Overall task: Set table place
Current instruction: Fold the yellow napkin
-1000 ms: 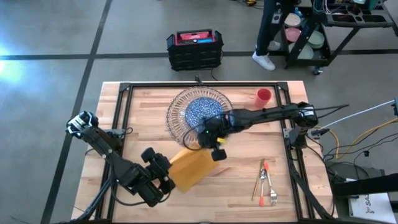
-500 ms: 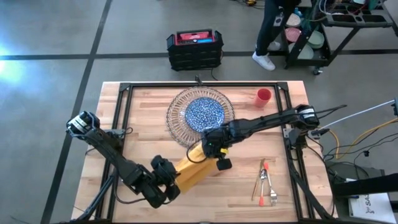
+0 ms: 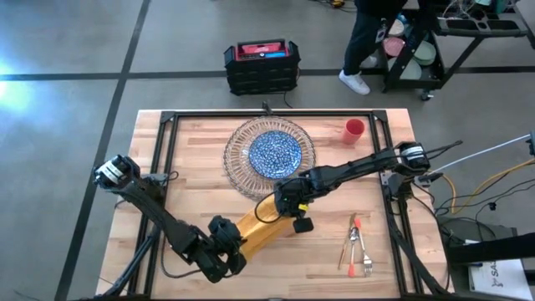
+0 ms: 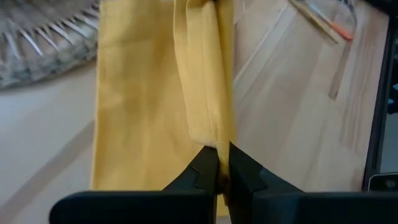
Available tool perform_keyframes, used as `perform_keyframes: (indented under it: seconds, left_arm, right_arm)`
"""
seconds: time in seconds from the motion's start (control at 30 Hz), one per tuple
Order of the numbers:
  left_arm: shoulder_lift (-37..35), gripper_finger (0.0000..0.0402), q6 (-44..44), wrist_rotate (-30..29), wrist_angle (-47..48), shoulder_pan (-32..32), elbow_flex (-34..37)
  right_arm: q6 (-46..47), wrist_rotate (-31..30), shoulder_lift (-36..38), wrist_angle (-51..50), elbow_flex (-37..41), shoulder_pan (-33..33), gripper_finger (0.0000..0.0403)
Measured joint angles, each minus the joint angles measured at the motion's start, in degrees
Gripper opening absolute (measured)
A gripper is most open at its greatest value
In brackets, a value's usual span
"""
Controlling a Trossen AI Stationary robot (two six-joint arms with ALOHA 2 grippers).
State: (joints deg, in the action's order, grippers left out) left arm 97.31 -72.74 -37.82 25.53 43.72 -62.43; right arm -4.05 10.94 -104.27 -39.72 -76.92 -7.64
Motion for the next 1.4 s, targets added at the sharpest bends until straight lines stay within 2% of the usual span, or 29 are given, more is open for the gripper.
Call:
perform_keyframes:
  seconds: [0.27, 0.47, 0.73, 1.1, 1.27, 1.4]
  left_arm:
    - [4.7, 0.0000, -2.5, 0.8, -0.1, 0.1, -0.9]
    - [4.9, 0.0000, -3.5, 0.2, 0.2, 0.2, -0.6]
    - [5.1, 0.0000, -4.7, -2.2, 0.9, 0.1, 0.6]
    - [8.7, 0.0000, -8.5, -0.6, 0.9, 0.0, 1.6]
    - [9.2, 0.0000, -9.9, -0.2, 0.7, 0.0, 1.5]
    - [9.2, 0.0000, -10.3, 0.0, 0.6, 0.1, 1.5]
  right_arm:
    - [-1.7, -0.3, 0.0, 2.0, 0.4, 0.0, 0.0000]
    - [-3.2, -0.6, -1.1, 6.6, 0.7, 0.9, 0.0000]
    - [-4.5, -2.0, -6.0, 9.2, 0.7, 2.5, 0.0000]
    - [-5.8, -4.6, -7.4, 13.5, 0.7, 3.9, 0.0001]
    - [-5.4, -5.4, -7.4, 13.7, 0.7, 4.0, 0.0021]
    - [-4.4, -5.6, -7.4, 13.7, 0.7, 4.0, 0.0063]
